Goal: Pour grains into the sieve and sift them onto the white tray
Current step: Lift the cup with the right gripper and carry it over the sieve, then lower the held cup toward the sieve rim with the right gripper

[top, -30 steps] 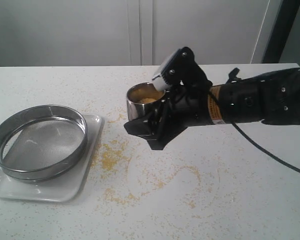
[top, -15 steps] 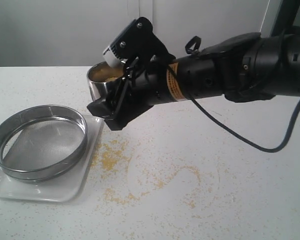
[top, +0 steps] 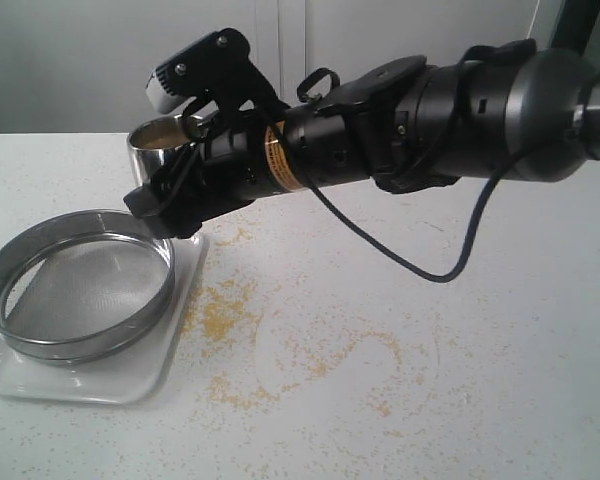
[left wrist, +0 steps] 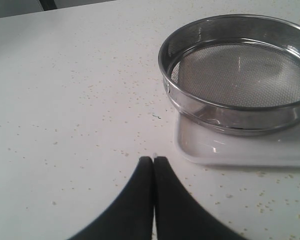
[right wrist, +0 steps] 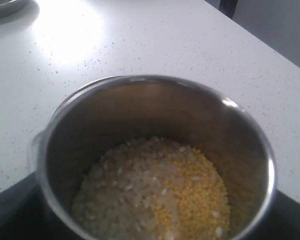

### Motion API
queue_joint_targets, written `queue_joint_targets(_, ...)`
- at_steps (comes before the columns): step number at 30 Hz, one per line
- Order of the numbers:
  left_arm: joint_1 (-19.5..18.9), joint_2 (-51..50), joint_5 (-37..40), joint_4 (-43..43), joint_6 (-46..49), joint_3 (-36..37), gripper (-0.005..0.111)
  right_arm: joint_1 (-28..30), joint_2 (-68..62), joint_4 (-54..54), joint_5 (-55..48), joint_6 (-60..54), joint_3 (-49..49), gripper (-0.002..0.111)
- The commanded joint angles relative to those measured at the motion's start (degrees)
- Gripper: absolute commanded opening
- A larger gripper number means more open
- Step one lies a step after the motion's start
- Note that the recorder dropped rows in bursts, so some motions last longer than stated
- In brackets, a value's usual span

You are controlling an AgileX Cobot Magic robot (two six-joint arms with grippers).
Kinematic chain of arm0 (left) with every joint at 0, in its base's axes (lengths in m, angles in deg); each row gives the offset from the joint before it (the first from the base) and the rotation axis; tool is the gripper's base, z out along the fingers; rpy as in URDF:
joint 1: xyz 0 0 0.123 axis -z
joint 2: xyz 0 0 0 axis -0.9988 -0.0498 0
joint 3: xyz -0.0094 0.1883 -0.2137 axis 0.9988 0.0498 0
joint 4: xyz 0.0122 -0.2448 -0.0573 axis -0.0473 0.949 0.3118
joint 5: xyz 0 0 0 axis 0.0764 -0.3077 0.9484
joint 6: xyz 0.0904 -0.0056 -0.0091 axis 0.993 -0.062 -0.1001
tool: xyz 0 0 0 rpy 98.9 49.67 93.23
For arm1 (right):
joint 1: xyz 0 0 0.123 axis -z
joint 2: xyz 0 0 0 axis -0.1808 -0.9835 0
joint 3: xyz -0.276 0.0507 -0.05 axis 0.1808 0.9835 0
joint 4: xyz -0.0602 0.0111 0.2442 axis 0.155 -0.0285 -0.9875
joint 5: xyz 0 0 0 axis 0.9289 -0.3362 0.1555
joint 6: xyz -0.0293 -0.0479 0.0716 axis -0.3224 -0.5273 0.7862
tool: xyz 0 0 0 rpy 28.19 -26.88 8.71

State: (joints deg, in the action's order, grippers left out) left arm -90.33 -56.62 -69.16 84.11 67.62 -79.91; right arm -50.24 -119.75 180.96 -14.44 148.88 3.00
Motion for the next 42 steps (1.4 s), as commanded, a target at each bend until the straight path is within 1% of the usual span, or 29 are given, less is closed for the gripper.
queue_joint_targets(1, -0.11, 0.25, 0.0, 0.57, 0.0, 0.38, 0.0, -1.31, -1.65, -0.38, -0.97, -0.44, -1.48, 0.0)
queue_joint_targets(6, -0.11, 0.25, 0.0, 0.57, 0.0, 0.38, 0.0, -1.31, -2.54, -0.38, -5.68, -2.62, -1.48, 0.0)
queue_joint_targets(9, -0.11, 0.25, 0.0, 0.57, 0.0, 0.38, 0.0, -1.31, -2.54, -0.38, -6.49, -2.62, -1.48, 0.0)
queue_joint_targets(13, -0.11, 0.25, 0.0, 0.57, 0.0, 0.38, 0.0, -1.31, -2.65, -0.38, -3.12, -1.43, -1.48, 0.0)
queue_joint_targets(22, -0.11, 0.25, 0.0, 0.57, 0.0, 0.38, 0.0, -1.31, -2.65, -0.38, -1.61, 3.55, -1.48, 0.0)
queue_joint_targets(27, -0.11, 0.25, 0.0, 0.57, 0.0, 0.38, 0.0, -1.31, -2.65, -0.75, 0.94, 2.56, -1.48, 0.0)
queue_joint_targets(29, -0.11, 0.25, 0.0, 0.57, 0.0, 0.38, 0.0, -1.31, -2.65, -8.57, 0.58, -4.64, -1.48, 0.0)
queue_joint_targets(32, -0.11, 0.25, 0.0, 0.57, 0.0, 0.38, 0.0, -1.84, -2.86, -26.46, 0.55, -23.96, -1.37, 0.0)
queue_joint_targets(33, -0.11, 0.25, 0.0, 0.57, 0.0, 0.38, 0.0, -2.55, -3.11, -38.65, -2.66, -36.48, -1.37, 0.0)
queue_joint_targets(34, -0.11, 0.25, 0.0, 0.57, 0.0, 0.38, 0.0, -2.85, -3.26, -44.93, -4.13, -41.87, -1.37, 0.0)
queue_joint_targets(35, -0.11, 0.25, 0.0, 0.57, 0.0, 0.38, 0.0, -3.81, -3.55, -58.88, -7.45, -56.97, -1.37, 0.0)
queue_joint_targets(36, -0.11, 0.25, 0.0, 0.57, 0.0, 0.38, 0.0, -4.36, -3.69, -64.31, -8.59, -63.69, -1.37, 0.0)
queue_joint_targets(37, -0.11, 0.25, 0.0, 0.57, 0.0, 0.38, 0.0, -5.81, -3.91, -75.38, -11.32, -79.62, -1.37, 0.0)
queue_joint_targets(38, -0.11, 0.25, 0.0, 0.57, 0.0, 0.38, 0.0, -6.43, -3.96, -78.76, -12.15, -85.76, -1.37, 0.0)
queue_joint_targets(39, -0.11, 0.25, 0.0, 0.57, 0.0, 0.38, 0.0, -7.59, -4.4, -84.81, -13.4, -91.76, -1.37, 0.0)
queue_joint_targets(40, -0.11, 0.25, 0.0, 0.57, 0.0, 0.38, 0.0, -8.03, -4.78, -86.88, -14.32, -93.23, -1.58, 0.0)
queue_joint_targets(42, -0.11, 0.25, 0.0, 0.57, 0.0, 0.38, 0.0, -8.36, -5.73, -86.61, -17.35, -92.38, -1.6, 0.0)
